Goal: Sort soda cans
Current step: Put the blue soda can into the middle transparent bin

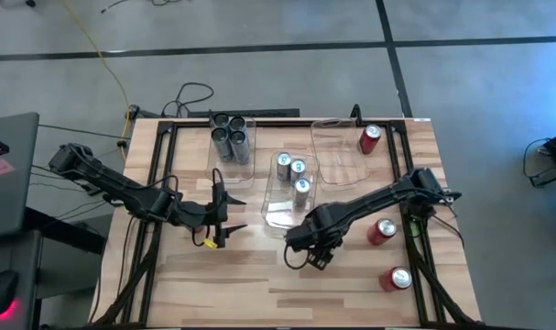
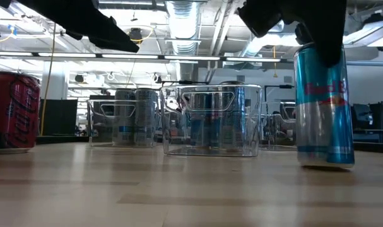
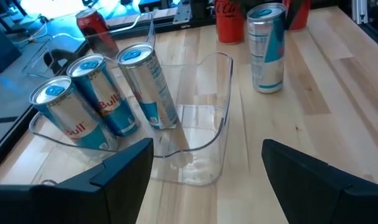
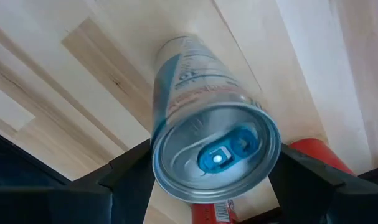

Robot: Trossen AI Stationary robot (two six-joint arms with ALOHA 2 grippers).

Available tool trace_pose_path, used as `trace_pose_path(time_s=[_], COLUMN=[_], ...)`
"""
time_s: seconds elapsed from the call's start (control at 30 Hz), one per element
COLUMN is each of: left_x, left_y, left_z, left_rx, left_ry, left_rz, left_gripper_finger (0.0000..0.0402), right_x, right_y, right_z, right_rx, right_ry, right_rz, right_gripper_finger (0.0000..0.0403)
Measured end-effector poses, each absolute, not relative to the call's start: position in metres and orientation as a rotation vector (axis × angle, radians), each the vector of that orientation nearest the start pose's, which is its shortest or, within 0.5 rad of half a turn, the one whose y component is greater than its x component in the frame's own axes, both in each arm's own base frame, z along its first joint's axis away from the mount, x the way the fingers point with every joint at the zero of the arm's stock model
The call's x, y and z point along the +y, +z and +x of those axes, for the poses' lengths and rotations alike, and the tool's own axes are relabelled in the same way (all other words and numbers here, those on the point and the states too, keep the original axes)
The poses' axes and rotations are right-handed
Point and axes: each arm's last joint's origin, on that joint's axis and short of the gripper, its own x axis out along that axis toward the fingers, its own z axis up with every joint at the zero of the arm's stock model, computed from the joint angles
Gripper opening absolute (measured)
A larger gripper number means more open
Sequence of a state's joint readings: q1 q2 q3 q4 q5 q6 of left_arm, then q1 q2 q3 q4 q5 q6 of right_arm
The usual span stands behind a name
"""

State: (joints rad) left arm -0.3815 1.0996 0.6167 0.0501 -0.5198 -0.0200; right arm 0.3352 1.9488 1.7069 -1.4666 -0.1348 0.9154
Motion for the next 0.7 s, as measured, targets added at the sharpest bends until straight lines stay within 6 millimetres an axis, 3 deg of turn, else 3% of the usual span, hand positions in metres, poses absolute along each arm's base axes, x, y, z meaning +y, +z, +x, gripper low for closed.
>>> trace_pose_path(time_s=[0.33, 0.57, 0.7], left_x=[-0.078, -0.078, -0.078], left_y=[0.241, 0.24, 0.24], left_z=[0.217, 0.217, 0.217], left_rx=[0.373, 0.378, 0.38], left_ry=[0.109, 0.089, 0.087], left_rz=[0.19, 0.186, 0.174], left_gripper_finger=[0.0297, 0.0297, 0.0297], right_x=[0.132, 0.164, 0.189], right_y=[0.253, 0.254, 0.253], right_z=[0.33, 0.312, 0.298], right_rx=[1.734, 1.765, 1.678], right_ry=[-0.431, -0.414, -0.494], right_rz=[0.468, 0.409, 0.326], right_gripper_finger=[0.0306, 0.0306, 0.0306])
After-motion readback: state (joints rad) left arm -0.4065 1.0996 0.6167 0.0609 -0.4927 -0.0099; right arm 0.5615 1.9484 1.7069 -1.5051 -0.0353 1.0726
